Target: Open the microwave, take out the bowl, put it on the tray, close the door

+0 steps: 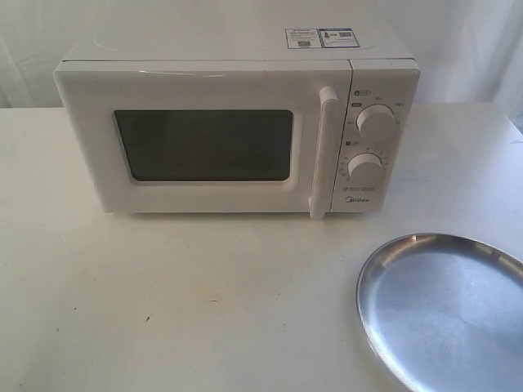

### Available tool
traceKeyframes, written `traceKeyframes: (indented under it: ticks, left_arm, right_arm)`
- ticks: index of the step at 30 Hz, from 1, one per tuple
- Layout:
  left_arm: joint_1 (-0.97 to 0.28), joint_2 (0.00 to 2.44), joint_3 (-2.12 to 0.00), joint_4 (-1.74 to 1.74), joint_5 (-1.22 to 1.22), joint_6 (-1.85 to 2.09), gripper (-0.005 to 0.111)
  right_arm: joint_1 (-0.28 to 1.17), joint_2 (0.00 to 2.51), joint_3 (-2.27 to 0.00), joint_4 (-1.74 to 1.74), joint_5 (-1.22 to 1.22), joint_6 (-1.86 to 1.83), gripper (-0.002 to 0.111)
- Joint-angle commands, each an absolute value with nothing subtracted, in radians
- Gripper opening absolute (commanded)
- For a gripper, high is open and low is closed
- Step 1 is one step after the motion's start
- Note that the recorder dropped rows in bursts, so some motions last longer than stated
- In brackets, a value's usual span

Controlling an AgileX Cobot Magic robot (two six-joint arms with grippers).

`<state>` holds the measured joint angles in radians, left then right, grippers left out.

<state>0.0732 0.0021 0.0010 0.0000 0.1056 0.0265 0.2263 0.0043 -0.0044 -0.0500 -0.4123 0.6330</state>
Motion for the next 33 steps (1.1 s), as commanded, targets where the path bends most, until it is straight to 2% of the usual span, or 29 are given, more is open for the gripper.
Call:
traceKeyframes:
  ticks: [1, 3, 8, 10, 13, 17, 19, 25, 33]
  left_arm:
    - [0.069, 0.000, 0.000, 0.000, 0.105, 0.027, 0.000]
    - [0.069, 0.000, 0.000, 0.000, 0.105, 0.027, 0.000]
    - [0.069, 0.000, 0.000, 0.000, 0.105, 0.027, 0.000]
    - [0.069, 0.000, 0.000, 0.000, 0.105, 0.027, 0.000]
    - [0.069, 0.000, 0.000, 0.000, 0.105, 0.027, 0.000]
    - [0.069, 0.000, 0.000, 0.000, 0.105, 0.027, 0.000]
    - [0.069, 0.000, 0.000, 0.000, 0.105, 0.027, 0.000]
    - [0.069, 0.000, 0.000, 0.000, 0.105, 0.027, 0.000]
    - [0.069, 0.000, 0.000, 0.000, 0.105, 0.027, 0.000]
  right_arm:
    - [0.233, 0.095, -0.160, -0.448, -0.657, 0.847, 0.000]
    - [0.233, 0.182, -0.253, -0.611, -0.655, 0.908, 0.000]
    - [0.233, 0.478, -0.433, -0.771, -0.681, 0.913, 0.000]
    - [0.233, 0.691, -0.517, -0.941, -0.709, 0.915, 0.000]
    - [0.229, 1.079, -0.555, -1.007, -0.955, 0.874, 0.000]
    - [0.224, 1.398, -0.575, -1.043, -1.047, 0.715, 0.000]
    - [0.196, 1.516, -0.595, -1.123, -1.180, 0.594, 0.000]
    - [0.094, 1.726, -0.675, -1.256, -1.221, 0.546, 0.000]
    - [0.092, 1.811, -0.750, -1.157, -1.214, 0.535, 0.002]
